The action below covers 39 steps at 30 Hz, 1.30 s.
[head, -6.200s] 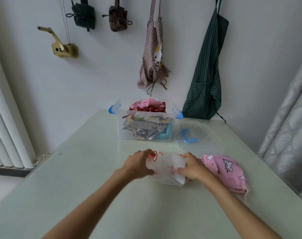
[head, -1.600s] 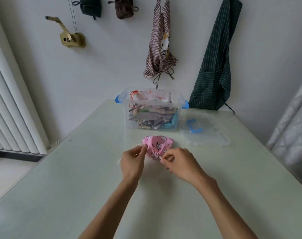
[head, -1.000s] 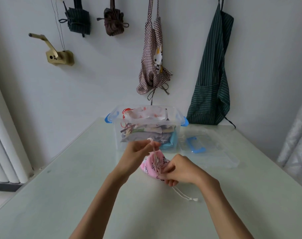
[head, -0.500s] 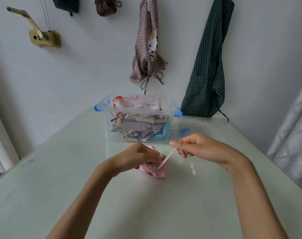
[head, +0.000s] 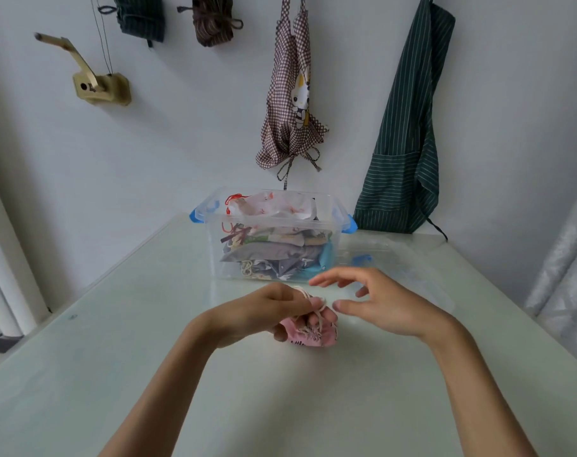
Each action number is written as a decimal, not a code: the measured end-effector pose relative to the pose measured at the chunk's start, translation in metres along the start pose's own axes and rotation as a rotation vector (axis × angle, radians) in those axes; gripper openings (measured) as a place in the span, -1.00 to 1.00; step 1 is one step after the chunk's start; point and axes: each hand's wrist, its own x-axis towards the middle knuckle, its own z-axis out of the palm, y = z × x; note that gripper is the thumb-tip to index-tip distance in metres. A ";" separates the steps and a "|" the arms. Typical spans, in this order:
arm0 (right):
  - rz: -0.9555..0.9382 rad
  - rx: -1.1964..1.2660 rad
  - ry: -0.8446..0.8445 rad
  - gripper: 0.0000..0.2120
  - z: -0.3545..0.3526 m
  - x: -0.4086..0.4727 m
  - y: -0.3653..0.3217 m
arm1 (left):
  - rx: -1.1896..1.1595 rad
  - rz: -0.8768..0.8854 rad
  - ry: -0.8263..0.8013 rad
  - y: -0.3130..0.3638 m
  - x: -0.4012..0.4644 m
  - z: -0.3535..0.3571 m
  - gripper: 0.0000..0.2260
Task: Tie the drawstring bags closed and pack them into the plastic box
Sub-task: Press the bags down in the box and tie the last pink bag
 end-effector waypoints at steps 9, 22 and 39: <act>0.037 -0.037 0.175 -0.91 -0.007 -0.003 0.002 | -0.246 -0.006 0.200 -0.006 0.003 -0.013 -0.78; 0.010 0.079 0.134 -0.83 0.004 0.002 -0.020 | -0.374 0.010 0.415 -0.003 0.001 -0.015 -0.81; 0.104 0.500 0.190 -0.80 0.023 0.015 -0.011 | 0.082 0.356 0.818 -0.017 0.008 -0.009 -0.91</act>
